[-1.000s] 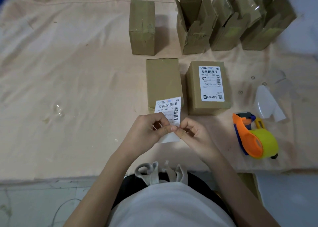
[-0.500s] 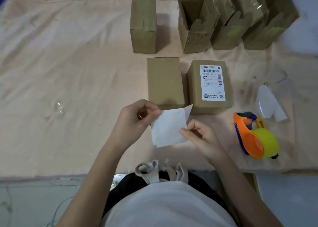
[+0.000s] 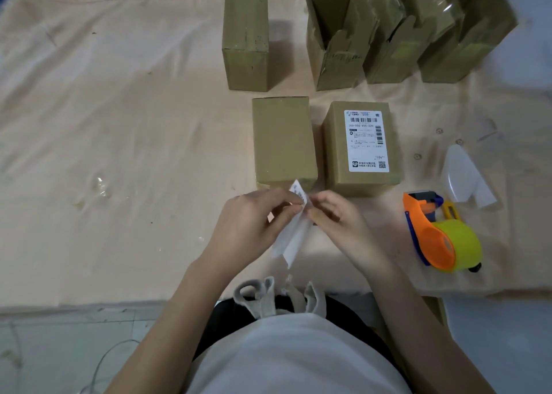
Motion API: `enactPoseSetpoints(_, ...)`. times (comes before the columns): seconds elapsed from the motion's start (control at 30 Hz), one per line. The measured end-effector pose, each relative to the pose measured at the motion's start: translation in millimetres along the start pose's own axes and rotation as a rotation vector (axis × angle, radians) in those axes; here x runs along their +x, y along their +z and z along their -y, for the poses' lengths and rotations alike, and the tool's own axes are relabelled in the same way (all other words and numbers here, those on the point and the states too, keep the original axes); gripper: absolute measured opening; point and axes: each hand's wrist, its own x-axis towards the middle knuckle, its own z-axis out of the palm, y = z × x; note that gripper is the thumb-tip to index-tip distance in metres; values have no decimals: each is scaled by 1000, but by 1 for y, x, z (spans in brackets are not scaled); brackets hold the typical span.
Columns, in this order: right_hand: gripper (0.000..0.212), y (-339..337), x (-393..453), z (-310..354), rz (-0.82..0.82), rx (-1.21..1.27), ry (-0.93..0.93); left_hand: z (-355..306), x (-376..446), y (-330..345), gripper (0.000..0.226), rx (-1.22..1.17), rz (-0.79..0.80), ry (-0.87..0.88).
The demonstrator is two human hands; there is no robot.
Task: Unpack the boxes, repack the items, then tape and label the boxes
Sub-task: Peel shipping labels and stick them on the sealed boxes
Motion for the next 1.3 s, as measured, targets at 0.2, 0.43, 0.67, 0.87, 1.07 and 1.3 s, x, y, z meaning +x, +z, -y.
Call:
enactPoseSetpoints(0.2, 14, -9, 3, -6, -136, 9, 35, 14, -4, -5, 28, 43, -27, 62)
enactPoseSetpoints(0.43, 11, -23, 1, -23, -164, -59, 94, 19, -4, -14, 22, 82, -122, -32)
enactPoseSetpoints(0.67, 8, -28, -2, -40, -222, -91, 146, 23, -7, -21, 24, 146, -202, -259)
enactPoseSetpoints(0.87, 3, -23, 3, -57, -290, -110, 161, 29, -12, -27, 17, 181, -224, -284)
enactPoseSetpoints(1.07, 6, -6, 11, -77, -344, -96, 179, 30, -17, -37, 14, 172, -257, -284)
enactPoseSetpoints(1.3, 15, 13, 18, -96, -310, -118, 214, 33, -29, -46, 14, 177, -316, -306)
